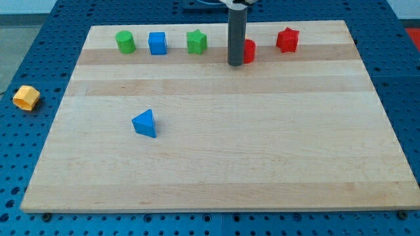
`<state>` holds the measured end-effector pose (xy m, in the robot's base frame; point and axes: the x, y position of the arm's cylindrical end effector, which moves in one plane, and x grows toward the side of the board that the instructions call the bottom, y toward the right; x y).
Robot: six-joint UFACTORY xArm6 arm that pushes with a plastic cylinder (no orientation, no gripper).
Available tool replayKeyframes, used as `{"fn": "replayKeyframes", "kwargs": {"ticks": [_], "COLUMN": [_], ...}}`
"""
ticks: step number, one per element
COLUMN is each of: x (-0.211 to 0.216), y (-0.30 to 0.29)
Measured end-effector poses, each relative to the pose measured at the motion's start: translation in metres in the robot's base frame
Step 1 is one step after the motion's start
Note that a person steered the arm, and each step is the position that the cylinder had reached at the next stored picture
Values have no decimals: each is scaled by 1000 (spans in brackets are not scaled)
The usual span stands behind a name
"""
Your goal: Place the red circle in between yellow heart and red star
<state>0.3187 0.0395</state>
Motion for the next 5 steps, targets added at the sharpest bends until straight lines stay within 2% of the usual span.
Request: {"fn": "replayKeyframes", "kwargs": {"ticks": [2, 4, 5], "x": [-11, -6, -26], "y": [48, 46, 46]}}
